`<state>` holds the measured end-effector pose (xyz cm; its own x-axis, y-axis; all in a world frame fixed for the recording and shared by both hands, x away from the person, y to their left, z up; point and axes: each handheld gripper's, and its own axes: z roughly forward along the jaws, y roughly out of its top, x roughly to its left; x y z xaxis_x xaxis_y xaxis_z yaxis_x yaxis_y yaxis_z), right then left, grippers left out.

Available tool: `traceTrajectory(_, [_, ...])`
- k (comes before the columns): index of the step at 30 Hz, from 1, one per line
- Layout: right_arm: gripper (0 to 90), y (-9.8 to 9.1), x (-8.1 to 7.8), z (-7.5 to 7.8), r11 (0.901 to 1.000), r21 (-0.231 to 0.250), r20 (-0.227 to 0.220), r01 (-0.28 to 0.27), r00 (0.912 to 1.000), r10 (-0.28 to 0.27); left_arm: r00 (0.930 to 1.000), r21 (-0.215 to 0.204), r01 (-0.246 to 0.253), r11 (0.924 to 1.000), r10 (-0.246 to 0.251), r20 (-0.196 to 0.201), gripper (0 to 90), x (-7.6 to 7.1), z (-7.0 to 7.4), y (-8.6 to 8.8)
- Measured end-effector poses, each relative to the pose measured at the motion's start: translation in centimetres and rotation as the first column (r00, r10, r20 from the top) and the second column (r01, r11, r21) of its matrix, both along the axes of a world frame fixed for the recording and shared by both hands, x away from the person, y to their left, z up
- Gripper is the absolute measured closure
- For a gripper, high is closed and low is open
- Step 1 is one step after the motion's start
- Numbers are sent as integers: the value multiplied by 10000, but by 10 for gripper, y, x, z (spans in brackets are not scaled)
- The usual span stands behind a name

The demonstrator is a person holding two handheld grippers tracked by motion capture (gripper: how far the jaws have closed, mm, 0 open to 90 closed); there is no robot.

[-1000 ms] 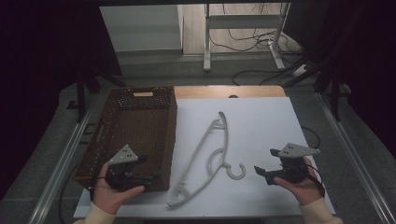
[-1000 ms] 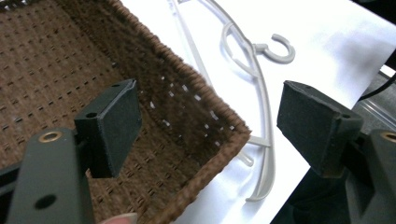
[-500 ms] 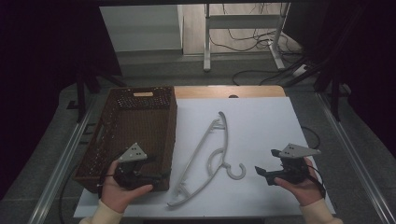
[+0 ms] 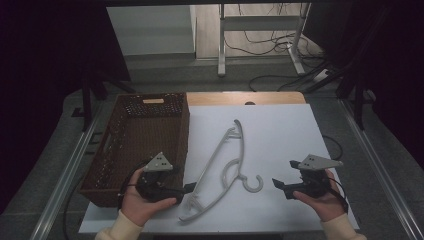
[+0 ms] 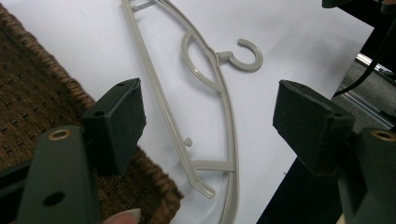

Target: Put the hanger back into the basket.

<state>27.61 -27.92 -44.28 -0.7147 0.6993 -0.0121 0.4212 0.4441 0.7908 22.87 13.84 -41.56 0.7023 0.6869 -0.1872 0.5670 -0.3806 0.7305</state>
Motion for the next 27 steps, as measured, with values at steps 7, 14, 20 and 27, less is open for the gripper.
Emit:
traceTrajectory(7, [124, 3, 0, -1, 9999, -84, -6, -79, 10000, 79, 9994, 196, 226, 9996, -220, -284, 257, 8, -4, -17])
traceTrajectory(14, [125, 1, 0, 0, 9999, 131, -66, -32, 10000, 32, 9978, 178, 562, 9983, -555, -365, 257, 12, -7, -31])
traceTrajectory(20, [125, 2, 0, 0, 9999, 138, -70, -20, 10000, 21, 9960, 214, 803, 9965, -793, -422, 257, 15, -9, -40])
traceTrajectory(27, [125, 1, 1, -2, 10000, -36, -63, 74, 10000, -74, 9906, 380, 1270, 9912, -1248, -559, 259, 19, -14, -56])
